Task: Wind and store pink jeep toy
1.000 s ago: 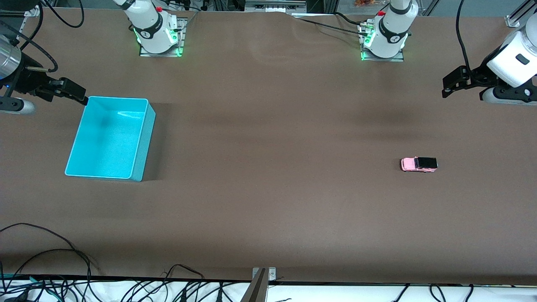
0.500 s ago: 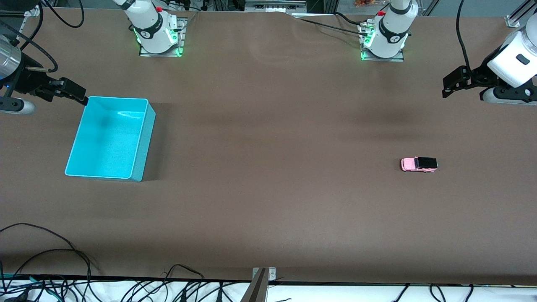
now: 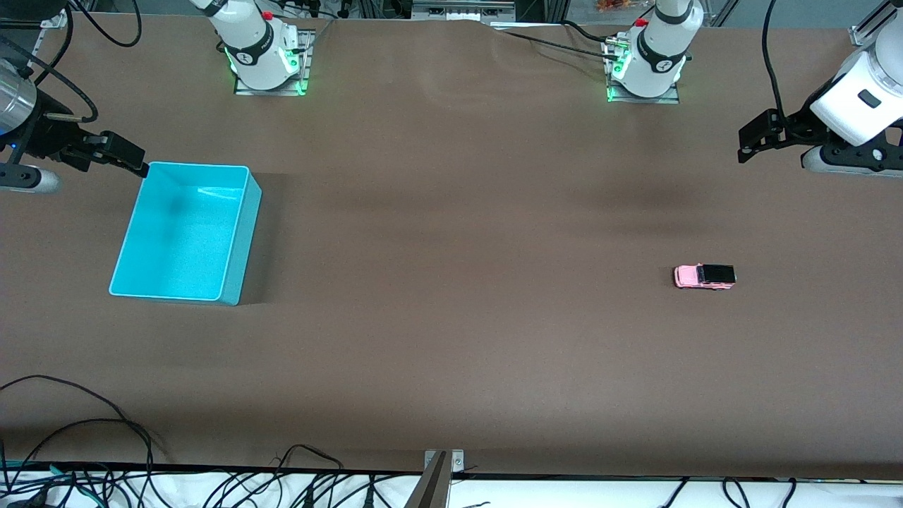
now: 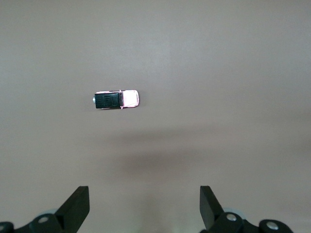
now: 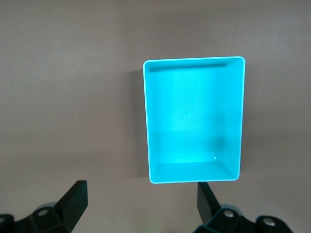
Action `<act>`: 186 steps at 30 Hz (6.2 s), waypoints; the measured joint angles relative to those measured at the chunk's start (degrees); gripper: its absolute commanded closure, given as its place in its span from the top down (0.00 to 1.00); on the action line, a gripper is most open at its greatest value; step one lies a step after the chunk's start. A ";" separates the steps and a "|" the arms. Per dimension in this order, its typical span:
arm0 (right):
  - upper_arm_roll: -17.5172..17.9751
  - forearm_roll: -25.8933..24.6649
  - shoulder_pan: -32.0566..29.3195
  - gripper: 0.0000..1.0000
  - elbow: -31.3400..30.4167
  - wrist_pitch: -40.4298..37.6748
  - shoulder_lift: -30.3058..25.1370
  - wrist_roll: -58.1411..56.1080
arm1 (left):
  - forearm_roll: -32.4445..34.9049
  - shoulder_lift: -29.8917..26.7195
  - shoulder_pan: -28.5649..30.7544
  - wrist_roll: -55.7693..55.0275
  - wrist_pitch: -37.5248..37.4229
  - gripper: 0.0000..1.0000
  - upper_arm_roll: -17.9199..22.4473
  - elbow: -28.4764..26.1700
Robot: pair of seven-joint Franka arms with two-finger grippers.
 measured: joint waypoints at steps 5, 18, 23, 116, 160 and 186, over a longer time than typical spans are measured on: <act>0.00 0.00 0.00 1.00 0.00 0.00 0.01 0.00 | 0.00 0.00 -0.01 0.00 -0.04 1.00 0.00 0.00; 0.00 0.00 0.00 1.00 0.00 -0.01 0.02 0.01 | 0.00 0.07 -0.03 0.00 -0.16 1.00 0.02 0.00; 0.00 0.00 0.00 1.00 0.00 -0.03 0.03 0.01 | 0.00 0.13 -0.01 0.00 -0.38 1.00 0.09 -0.06; -0.08 0.01 -0.04 1.00 -0.10 -0.16 0.11 0.02 | 0.23 12.83 3.34 86.09 44.06 1.00 6.02 -27.12; -0.09 0.01 -0.04 1.00 -0.11 -0.19 0.11 0.02 | 9.17 29.19 4.50 92.24 63.81 0.40 7.37 -28.00; -0.21 0.01 -0.05 1.00 -0.11 -0.19 0.11 0.01 | 9.17 29.33 5.00 92.25 64.12 0.12 7.39 -27.91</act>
